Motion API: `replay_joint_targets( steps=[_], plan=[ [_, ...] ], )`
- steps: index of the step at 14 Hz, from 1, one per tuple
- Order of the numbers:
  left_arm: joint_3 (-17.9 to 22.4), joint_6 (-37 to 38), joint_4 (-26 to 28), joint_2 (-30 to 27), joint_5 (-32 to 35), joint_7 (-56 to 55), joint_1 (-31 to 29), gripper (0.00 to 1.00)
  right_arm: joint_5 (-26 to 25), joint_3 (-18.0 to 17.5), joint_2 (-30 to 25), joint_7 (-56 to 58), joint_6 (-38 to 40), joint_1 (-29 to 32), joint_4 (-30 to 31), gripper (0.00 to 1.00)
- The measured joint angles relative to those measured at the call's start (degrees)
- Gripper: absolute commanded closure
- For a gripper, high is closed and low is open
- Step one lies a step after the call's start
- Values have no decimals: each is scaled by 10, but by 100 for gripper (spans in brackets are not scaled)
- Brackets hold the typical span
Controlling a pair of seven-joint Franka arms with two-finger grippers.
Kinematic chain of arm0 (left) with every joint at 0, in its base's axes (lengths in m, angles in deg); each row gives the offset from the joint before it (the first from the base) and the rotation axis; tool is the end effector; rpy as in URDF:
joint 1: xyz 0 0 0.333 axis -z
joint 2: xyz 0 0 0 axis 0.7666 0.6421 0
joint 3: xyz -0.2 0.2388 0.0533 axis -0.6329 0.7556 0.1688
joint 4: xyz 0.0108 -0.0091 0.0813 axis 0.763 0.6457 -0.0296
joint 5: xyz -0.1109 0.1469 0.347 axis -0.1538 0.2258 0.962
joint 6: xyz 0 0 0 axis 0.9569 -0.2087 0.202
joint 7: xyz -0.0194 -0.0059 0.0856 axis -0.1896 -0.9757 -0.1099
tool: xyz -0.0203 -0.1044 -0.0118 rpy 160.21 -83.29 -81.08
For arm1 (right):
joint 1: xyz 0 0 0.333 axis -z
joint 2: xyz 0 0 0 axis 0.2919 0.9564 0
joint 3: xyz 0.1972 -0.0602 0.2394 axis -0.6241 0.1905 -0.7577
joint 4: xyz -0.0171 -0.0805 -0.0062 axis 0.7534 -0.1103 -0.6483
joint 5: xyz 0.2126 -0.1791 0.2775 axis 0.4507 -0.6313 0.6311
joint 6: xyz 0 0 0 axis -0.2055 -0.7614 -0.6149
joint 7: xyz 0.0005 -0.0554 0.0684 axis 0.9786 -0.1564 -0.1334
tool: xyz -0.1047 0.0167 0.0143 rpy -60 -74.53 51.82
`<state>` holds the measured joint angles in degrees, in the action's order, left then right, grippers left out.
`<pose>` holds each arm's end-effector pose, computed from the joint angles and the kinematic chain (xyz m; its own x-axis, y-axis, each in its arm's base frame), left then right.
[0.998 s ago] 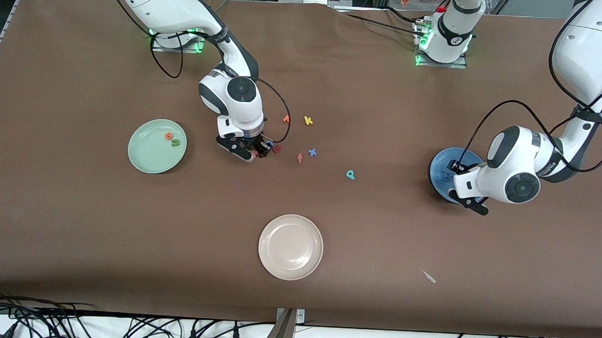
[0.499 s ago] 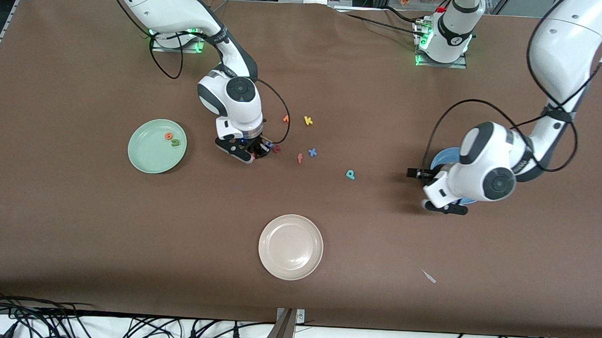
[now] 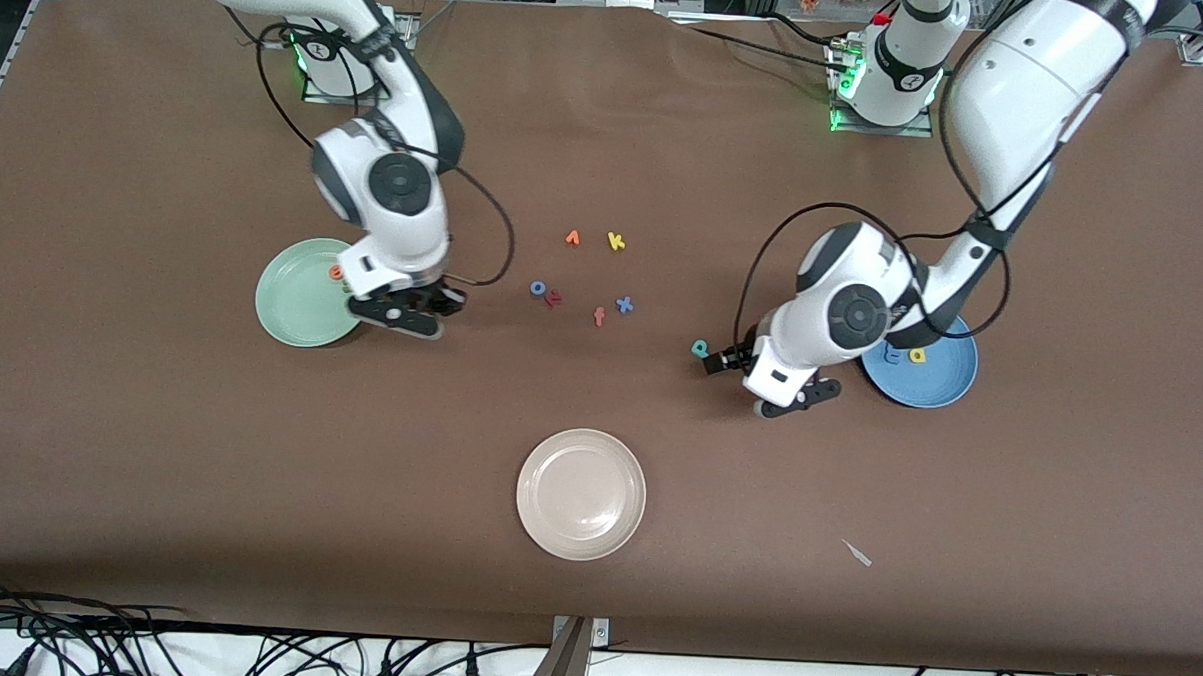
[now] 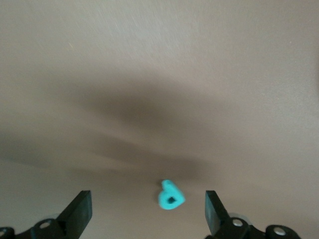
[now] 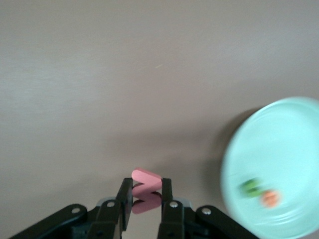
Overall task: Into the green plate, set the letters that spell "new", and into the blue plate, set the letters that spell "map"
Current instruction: 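Place the pink w on the green plate while the left gripper reaches blue p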
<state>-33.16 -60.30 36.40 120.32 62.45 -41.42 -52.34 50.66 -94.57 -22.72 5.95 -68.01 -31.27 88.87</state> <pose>0.5899 -0.2909 0.2141 0.8835 0.4187 -0.2101 0.4469 -0.8878 0.1100 0.5337 0.2423 0.2837 0.9905 -0.1152 0.0754 -0.1278 -0.9730 0.1922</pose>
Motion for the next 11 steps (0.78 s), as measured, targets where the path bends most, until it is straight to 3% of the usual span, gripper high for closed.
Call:
replay_joint_targets(
  steps=[3,4,6,7,11],
  plan=[
    [63,-31,0,5,0,-85,83,0,3,2,-65,147,5,70,63,88],
    [86,-35,0,5,0,-109,113,0,3,2,-87,187,5,93,88,76],
    [112,-39,0,5,0,-151,157,2,3,8,-130,239,4,127,138,12],
    [115,-40,0,5,0,-163,167,8,3,13,-146,248,2,133,160,1],
    [119,-39,1,5,1,-182,176,26,3,16,-174,253,-10,133,189,1]
  ],
)
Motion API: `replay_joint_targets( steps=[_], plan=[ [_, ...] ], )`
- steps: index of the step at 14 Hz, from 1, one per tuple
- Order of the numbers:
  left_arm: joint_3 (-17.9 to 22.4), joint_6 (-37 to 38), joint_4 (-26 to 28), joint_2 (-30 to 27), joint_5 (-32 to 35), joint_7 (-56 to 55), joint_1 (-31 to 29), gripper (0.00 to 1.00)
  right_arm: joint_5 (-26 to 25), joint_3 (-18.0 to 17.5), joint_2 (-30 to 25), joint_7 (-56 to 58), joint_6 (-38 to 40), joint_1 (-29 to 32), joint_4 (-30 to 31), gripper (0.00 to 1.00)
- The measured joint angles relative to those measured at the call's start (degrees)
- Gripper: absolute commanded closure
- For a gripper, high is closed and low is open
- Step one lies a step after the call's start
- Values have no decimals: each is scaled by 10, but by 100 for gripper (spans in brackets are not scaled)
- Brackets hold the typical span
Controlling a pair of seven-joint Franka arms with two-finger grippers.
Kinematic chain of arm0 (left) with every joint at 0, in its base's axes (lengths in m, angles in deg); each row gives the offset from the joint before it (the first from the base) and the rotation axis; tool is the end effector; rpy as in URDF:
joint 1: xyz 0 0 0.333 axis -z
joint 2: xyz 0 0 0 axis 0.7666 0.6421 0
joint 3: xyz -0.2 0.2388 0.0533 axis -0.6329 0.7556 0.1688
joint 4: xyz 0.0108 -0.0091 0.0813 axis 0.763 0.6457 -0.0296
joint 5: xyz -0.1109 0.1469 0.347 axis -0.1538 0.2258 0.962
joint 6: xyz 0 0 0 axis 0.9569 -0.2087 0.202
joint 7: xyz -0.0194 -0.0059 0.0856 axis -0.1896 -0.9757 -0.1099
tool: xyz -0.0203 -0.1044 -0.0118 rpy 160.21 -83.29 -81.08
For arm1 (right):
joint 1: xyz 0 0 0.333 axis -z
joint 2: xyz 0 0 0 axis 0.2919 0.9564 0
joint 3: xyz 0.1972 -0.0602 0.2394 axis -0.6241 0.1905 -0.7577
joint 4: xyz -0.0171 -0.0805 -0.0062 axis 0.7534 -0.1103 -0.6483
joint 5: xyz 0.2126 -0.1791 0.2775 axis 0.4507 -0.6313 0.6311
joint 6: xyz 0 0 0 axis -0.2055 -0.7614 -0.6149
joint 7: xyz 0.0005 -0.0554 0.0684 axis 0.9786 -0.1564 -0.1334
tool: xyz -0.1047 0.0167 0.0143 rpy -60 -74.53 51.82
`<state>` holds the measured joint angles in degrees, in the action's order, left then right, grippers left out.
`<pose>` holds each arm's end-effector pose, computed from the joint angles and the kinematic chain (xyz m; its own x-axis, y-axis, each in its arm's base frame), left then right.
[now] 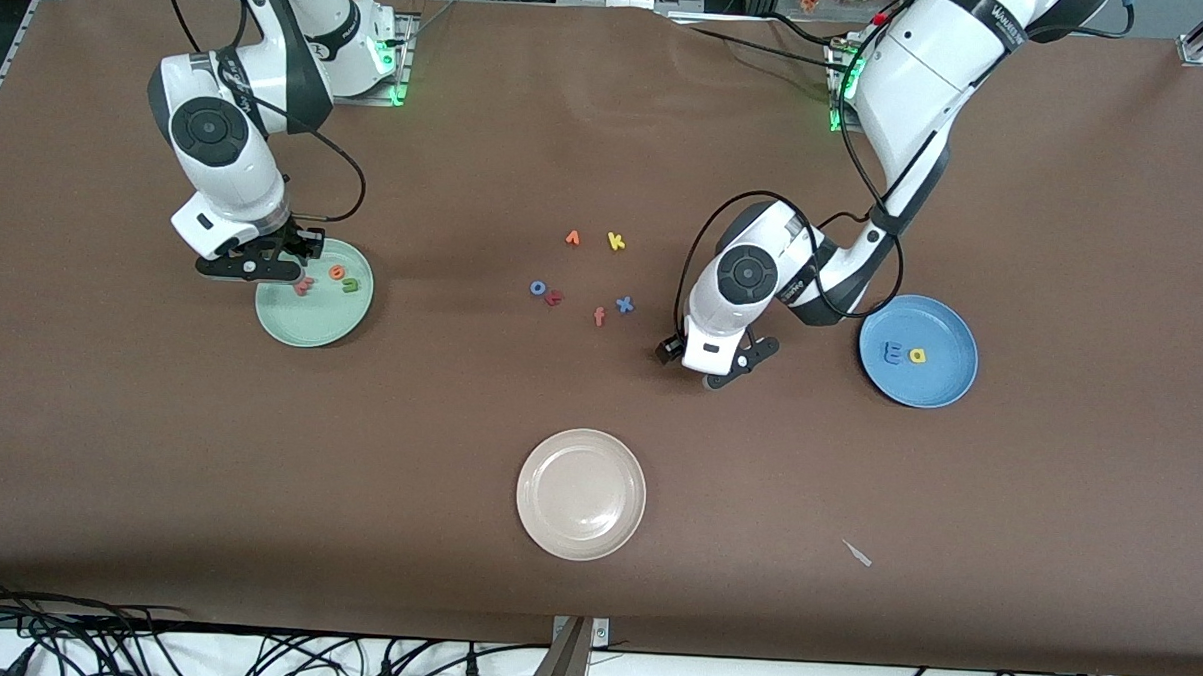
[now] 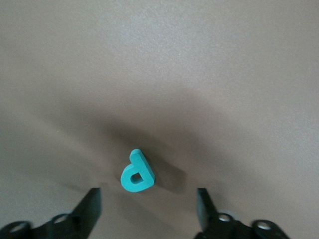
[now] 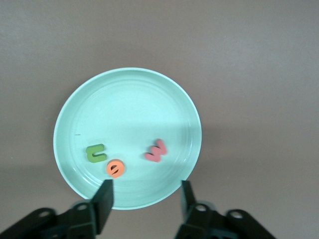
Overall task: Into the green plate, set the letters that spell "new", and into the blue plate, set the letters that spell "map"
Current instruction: 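Place the pink w on the green plate while the left gripper reaches blue p, then grasp the blue p with the left gripper while the right gripper withdraws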
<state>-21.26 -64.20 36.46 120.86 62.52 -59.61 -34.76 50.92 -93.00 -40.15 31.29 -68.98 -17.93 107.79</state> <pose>0.5489 -0.3602 0.1788 0.7978 0.5898 -0.1248 0.5948 -0.8038 0.0038 0.4815 0.0824 0.3117 0.9975 0.0670 -0.0235 0.0708 -0.9639 0.2568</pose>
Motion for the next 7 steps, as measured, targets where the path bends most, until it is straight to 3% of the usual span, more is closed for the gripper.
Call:
replay_joint_targets(
  steps=[2,4,7],
  plan=[
    [2,1,0,1,3,-5,0,29,2,0,-9,0,-1,0,-6,1],
    [2,1,0,2,20,-21,0,34,34,-4,-18,1,5,0,-23,1],
    [2,1,0,4,35,-31,1,37,75,-24,-27,4,83,-1,-97,1]
  ],
)
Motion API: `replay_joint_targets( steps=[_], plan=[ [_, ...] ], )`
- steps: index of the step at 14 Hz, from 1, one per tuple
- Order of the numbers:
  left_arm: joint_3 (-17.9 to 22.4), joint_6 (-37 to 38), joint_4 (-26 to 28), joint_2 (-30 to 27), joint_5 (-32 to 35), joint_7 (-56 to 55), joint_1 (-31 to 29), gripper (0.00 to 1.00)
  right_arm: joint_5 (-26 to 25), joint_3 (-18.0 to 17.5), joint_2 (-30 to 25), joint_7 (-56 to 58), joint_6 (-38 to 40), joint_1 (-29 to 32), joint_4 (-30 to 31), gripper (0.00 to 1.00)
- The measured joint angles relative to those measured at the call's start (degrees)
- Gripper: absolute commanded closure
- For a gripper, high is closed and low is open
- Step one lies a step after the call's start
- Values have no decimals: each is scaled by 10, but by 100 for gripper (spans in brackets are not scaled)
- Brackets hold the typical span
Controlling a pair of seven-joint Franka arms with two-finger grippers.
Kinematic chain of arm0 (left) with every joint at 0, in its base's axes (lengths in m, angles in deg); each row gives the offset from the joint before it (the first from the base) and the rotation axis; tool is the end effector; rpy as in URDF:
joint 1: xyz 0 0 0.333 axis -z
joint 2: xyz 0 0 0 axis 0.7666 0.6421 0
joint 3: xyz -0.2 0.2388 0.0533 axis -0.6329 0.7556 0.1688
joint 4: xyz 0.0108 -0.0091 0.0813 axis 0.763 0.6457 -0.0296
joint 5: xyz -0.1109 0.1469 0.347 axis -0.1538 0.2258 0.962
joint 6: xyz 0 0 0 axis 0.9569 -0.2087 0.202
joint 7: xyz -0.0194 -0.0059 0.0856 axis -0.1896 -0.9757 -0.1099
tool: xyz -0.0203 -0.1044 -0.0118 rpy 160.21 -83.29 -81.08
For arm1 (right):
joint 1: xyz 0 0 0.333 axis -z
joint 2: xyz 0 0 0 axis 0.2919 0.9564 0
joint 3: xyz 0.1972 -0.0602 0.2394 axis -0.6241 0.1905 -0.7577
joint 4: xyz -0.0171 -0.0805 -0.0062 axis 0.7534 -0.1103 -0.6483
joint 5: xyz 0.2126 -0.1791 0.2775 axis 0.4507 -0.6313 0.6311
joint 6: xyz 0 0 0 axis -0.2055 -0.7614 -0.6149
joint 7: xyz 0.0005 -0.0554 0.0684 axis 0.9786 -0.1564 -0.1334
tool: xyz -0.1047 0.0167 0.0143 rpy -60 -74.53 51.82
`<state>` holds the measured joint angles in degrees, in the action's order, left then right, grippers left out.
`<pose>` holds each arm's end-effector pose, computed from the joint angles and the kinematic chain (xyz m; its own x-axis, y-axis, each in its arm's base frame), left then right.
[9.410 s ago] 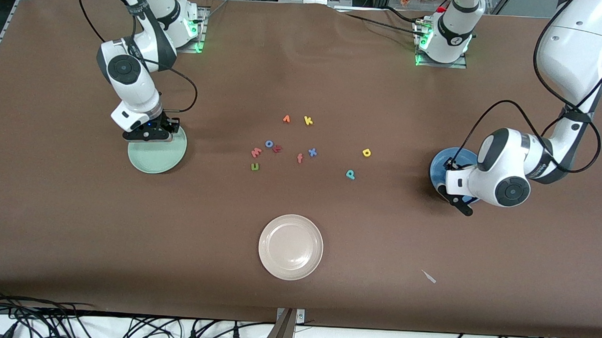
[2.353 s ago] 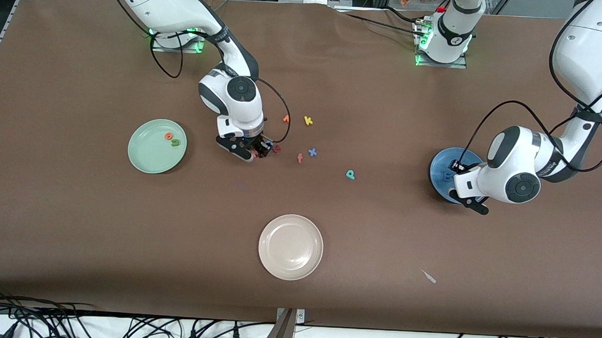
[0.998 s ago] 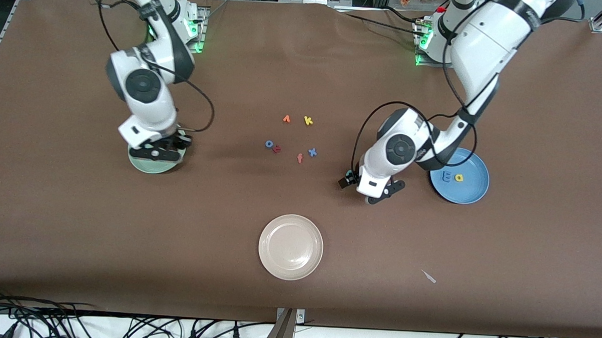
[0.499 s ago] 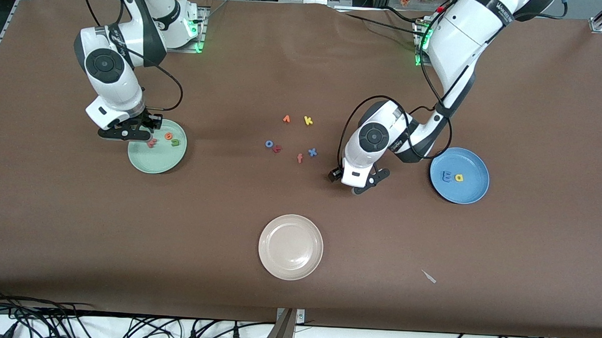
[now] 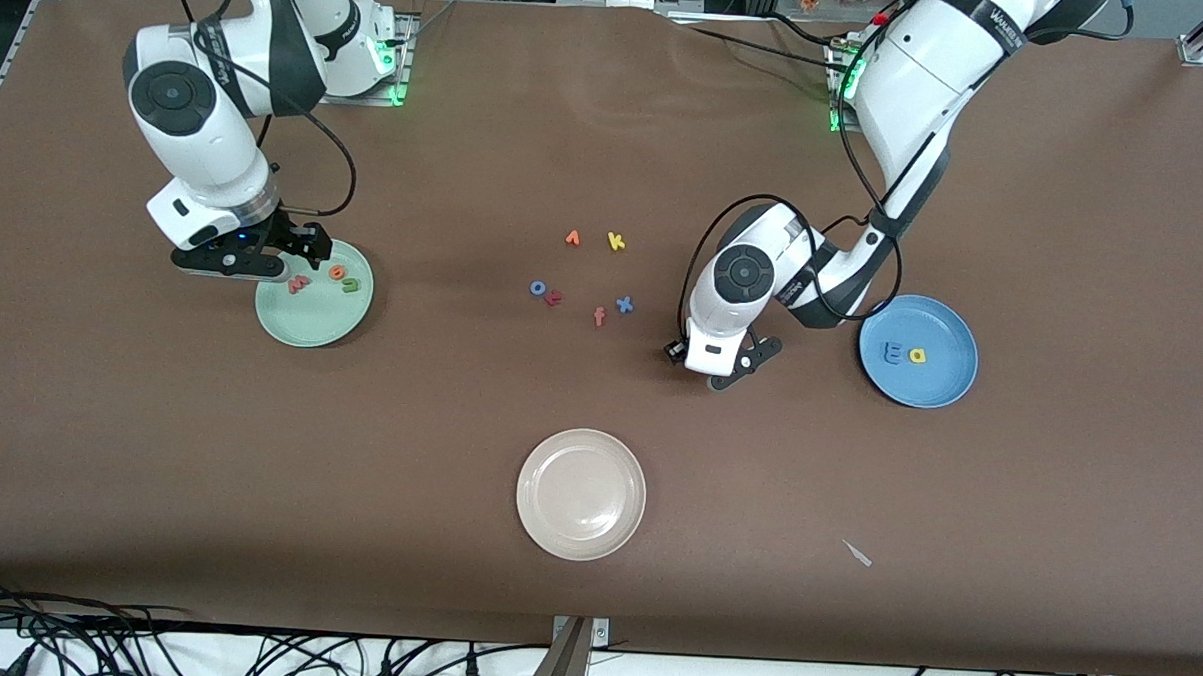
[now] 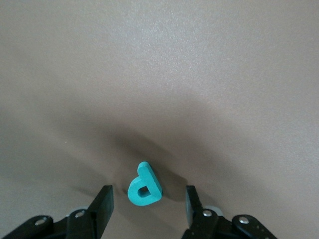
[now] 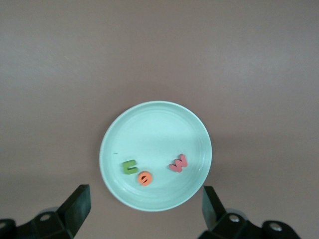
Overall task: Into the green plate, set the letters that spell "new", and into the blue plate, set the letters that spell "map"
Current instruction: 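Grasp the blue p with the left gripper while the right gripper withdraws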
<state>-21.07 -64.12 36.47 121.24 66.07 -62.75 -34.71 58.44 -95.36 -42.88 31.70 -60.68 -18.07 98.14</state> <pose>0.5487 -0.3581 0.1740 0.7941 0.6015 -0.0868 0.6026 -0.7979 -0.0161 0.5097 0.1095 0.3953 0.9992 0.0012 0.0388 -0.0059 -0.9831 0.1829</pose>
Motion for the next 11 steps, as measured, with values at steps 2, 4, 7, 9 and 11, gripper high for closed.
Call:
replay_joint_targets(
  steps=[2,4,7,9,11],
  plan=[
    [0,0,0,1,1,-2,0,48,22,-2,-7,32,73,0,-67,0],
    [0,1,0,2,1,-3,1,57,65,9,-14,92,152,0,-137,0],
    [0,0,0,1,1,-4,1,68,91,66,-21,163,250,1,-231,0],
    [-1,0,-1,1,4,-4,2,73,104,93,-21,186,289,2,-278,0],
    [-1,0,-1,1,11,-5,2,78,106,99,-21,188,313,2,-311,0]
  ],
)
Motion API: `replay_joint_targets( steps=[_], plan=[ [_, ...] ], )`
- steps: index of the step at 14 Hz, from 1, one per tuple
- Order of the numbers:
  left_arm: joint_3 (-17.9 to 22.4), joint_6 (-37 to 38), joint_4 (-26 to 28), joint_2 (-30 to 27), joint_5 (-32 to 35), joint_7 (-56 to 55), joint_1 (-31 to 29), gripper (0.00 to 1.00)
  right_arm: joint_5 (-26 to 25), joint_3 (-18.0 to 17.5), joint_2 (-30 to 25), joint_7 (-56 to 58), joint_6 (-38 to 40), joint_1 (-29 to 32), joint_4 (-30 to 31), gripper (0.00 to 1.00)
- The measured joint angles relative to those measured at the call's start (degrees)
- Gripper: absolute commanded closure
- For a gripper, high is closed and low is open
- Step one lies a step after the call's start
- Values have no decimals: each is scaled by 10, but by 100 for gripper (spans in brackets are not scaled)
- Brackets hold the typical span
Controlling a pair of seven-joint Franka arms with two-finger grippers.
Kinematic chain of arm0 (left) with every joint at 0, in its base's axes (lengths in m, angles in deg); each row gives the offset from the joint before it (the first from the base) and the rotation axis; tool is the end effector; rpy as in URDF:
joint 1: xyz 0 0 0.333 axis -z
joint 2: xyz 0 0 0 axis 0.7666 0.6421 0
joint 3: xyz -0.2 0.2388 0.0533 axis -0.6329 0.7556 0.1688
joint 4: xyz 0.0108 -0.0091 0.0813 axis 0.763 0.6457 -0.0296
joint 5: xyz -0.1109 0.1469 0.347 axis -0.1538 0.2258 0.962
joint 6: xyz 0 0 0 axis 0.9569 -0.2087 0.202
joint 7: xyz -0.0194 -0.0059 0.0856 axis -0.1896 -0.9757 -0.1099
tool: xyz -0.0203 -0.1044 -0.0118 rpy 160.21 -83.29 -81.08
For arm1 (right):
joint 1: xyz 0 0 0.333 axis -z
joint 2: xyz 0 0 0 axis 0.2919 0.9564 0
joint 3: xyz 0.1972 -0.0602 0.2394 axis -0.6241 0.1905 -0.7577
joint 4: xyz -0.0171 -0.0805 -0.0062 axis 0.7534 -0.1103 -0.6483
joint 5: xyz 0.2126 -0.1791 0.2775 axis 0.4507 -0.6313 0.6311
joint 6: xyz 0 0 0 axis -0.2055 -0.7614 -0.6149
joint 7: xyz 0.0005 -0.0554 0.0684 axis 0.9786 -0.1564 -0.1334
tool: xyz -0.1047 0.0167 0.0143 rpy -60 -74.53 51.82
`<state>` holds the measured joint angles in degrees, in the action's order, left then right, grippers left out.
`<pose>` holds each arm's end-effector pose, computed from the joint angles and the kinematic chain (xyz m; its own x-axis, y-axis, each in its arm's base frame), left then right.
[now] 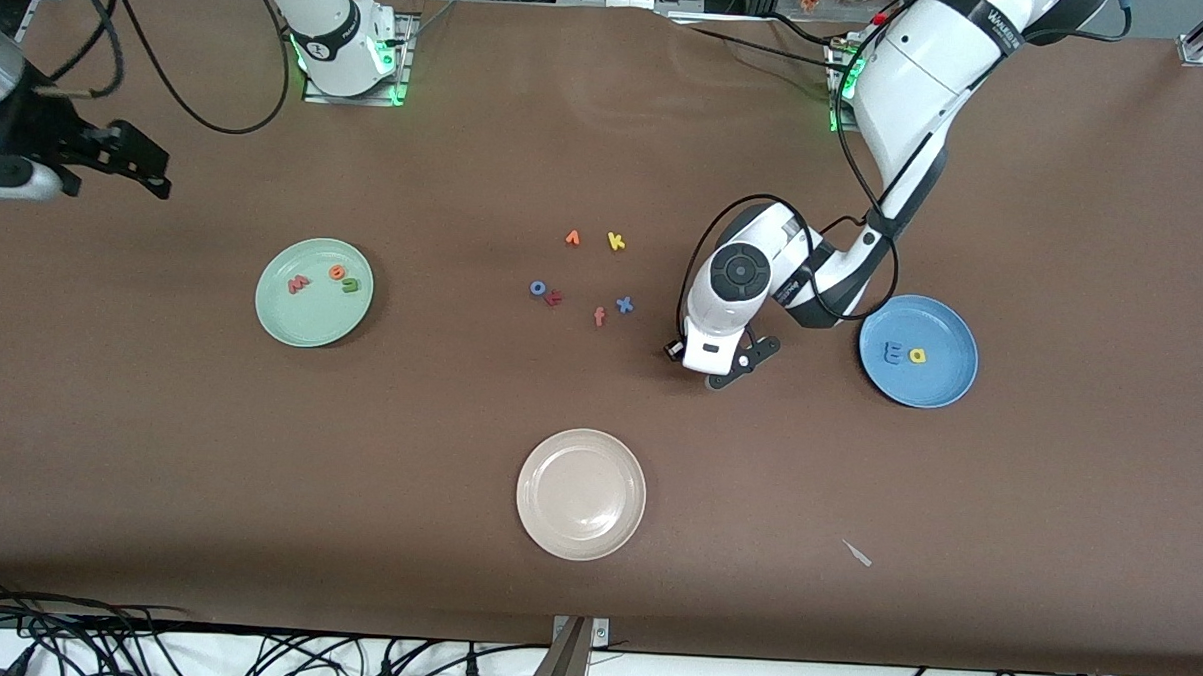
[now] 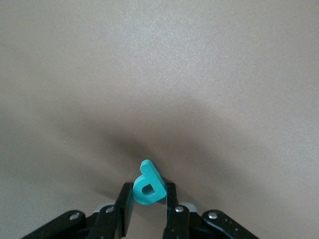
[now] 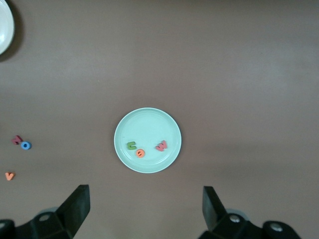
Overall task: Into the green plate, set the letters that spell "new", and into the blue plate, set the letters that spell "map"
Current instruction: 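Grasp the blue p with the left gripper while the right gripper withdraws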
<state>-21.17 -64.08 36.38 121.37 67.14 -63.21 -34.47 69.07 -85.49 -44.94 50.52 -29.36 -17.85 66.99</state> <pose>0.5469 -0.3612 0.1733 0.8014 0.5933 -0.0763 0.5937 -0.8044 -0.0189 0.5343 0.0250 0.6236 0.9994 0.0297 0.0197 0.0291 -0.9990 0.0337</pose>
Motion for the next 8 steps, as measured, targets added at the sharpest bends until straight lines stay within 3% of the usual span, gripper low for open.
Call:
replay_joint_targets(
  steps=[5,8],
  plan=[
    [0,0,0,0,1,0,0,88,1,-2,17,0,12,-2,-15,0],
    [3,26,-8,-3,3,11,-6,89,1,3,38,0,11,0,-19,0]
  ],
)
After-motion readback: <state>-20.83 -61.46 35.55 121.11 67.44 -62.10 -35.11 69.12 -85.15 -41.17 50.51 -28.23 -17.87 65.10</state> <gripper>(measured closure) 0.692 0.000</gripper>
